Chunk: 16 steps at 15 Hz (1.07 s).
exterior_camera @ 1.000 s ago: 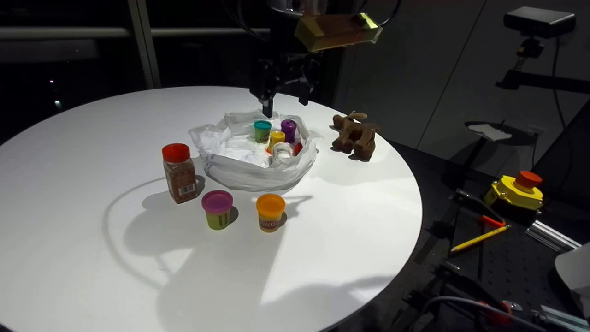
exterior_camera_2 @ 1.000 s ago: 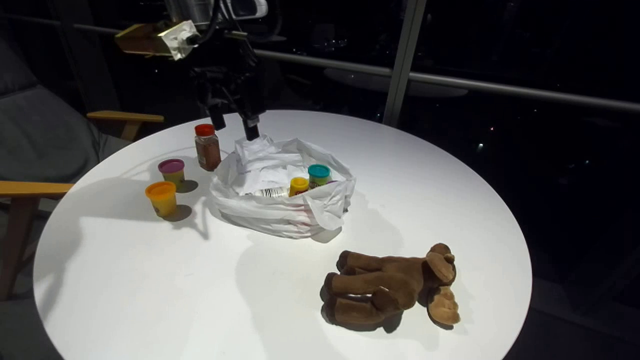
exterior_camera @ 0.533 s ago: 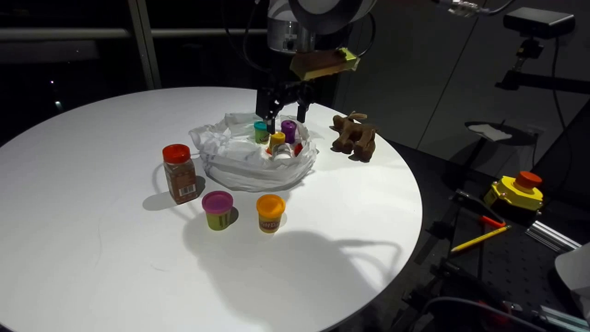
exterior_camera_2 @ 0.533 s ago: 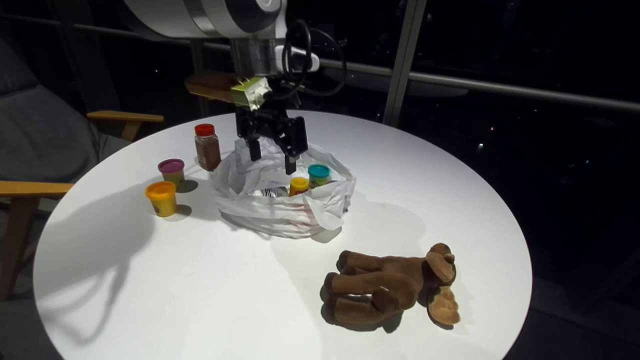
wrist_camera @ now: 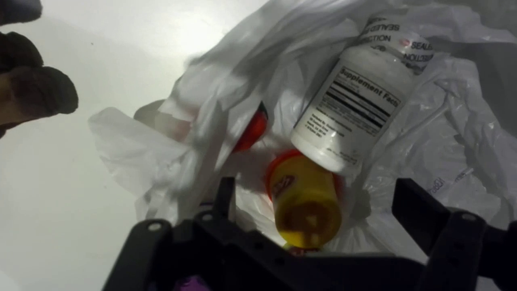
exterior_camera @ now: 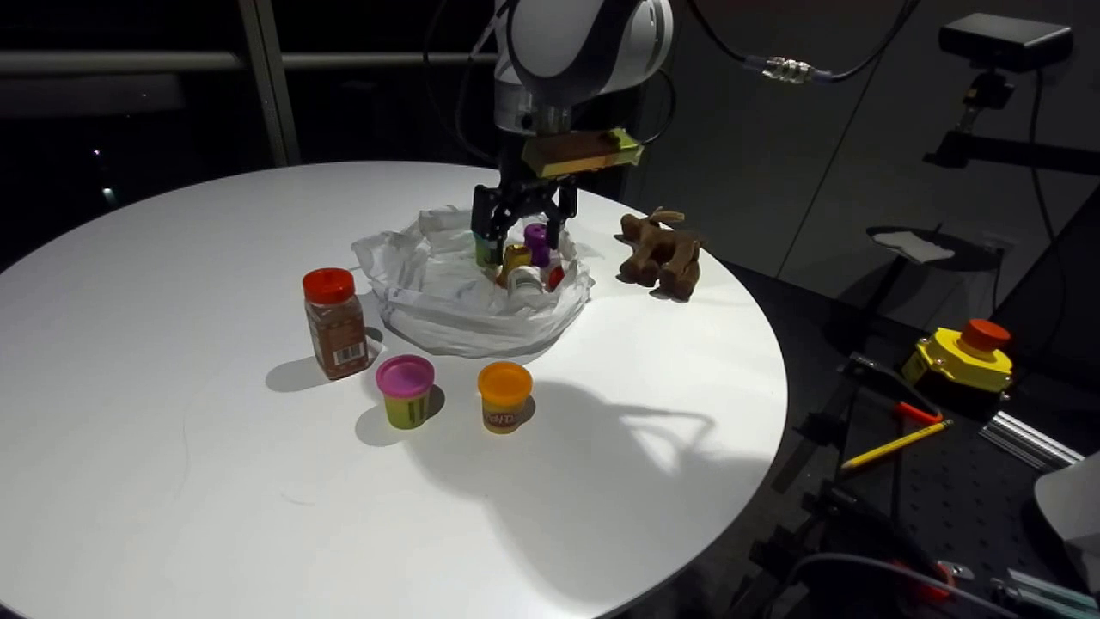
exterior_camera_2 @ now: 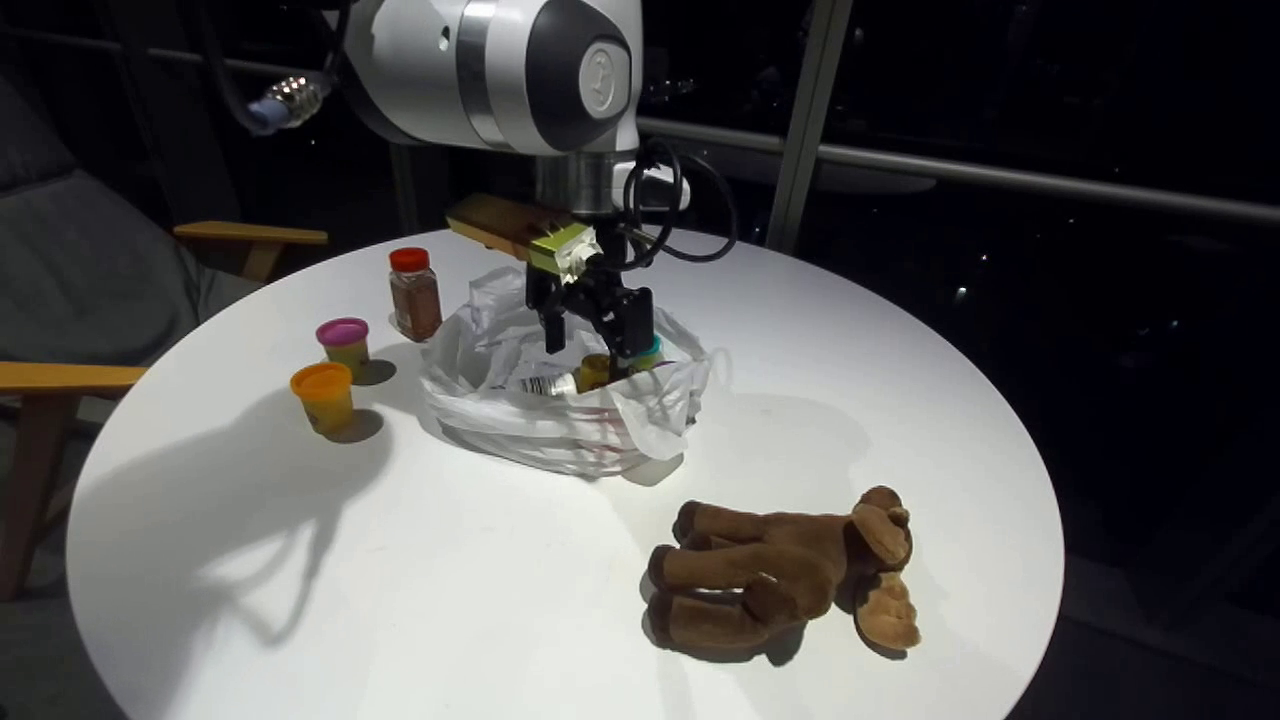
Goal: Remove the things from the plastic bag and put them on the table
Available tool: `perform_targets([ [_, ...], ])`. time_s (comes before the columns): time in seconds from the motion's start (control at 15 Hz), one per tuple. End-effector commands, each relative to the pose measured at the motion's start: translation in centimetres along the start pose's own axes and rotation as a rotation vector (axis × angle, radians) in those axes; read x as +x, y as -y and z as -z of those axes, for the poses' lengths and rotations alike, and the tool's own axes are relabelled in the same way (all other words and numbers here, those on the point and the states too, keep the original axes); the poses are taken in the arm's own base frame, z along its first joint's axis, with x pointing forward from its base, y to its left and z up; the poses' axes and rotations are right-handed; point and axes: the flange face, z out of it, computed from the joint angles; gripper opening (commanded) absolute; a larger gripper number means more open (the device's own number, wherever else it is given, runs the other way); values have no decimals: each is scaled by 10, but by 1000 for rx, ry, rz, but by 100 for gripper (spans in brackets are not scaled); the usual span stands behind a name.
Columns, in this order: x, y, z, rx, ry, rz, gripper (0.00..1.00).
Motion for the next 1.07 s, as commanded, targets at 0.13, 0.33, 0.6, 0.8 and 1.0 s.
perform_targets([
  [0.13, 24, 1, -5, 28, 4, -24, 75],
  [0.33, 26, -4, -5, 19, 8, -29, 56],
  [0.6, 21, -11, 3, -5, 9, -36, 21],
  [0.8, 18, -16, 10, -7, 11, -47, 11],
  [1.0, 13, -17, 53, -11, -32, -83, 11],
])
